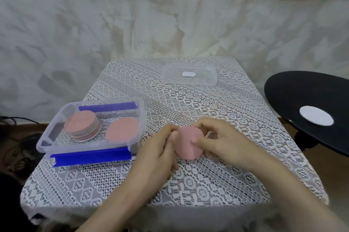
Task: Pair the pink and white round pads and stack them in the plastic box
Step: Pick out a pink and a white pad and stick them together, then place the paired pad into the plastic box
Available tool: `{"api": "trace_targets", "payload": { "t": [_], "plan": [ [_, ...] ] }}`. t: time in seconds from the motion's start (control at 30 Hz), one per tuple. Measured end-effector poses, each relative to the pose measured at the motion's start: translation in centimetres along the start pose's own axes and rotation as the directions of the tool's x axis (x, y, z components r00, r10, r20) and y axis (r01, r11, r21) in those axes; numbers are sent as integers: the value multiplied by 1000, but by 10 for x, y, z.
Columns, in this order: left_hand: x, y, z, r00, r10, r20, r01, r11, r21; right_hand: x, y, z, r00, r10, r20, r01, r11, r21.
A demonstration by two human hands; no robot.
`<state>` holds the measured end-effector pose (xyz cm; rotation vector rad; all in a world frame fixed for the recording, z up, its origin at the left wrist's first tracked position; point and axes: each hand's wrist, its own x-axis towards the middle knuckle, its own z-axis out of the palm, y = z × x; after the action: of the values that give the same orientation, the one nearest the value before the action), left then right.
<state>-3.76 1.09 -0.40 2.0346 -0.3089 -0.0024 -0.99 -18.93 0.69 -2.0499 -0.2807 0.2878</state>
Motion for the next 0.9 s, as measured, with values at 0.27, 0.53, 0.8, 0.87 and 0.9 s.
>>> {"api": "trace_targets", "payload": {
  "t": [0.27,0.53,0.8,0.87,0.9],
  "plan": [
    [-22,-6,-17,989,145,-35,-116,894,432,-16,-9,25,971,-192,-146,126,920,-372],
    [-35,-18,-29,986,166,-26,-140,898,417,-26,-15,46,963,-258,-84,195,873,-446],
    [-38,-20,-58,974,200,-104,-150,921,361,-15,-41,57,936,-337,-106,271,878,-395],
    [-38,-21,-70,972,183,-148,-132,946,297,-7,-50,64,930,-345,-125,287,896,-340],
    [-37,-23,-75,971,170,-168,-119,954,275,-2,-53,69,931,-340,-134,286,906,-313]
  ]
}}
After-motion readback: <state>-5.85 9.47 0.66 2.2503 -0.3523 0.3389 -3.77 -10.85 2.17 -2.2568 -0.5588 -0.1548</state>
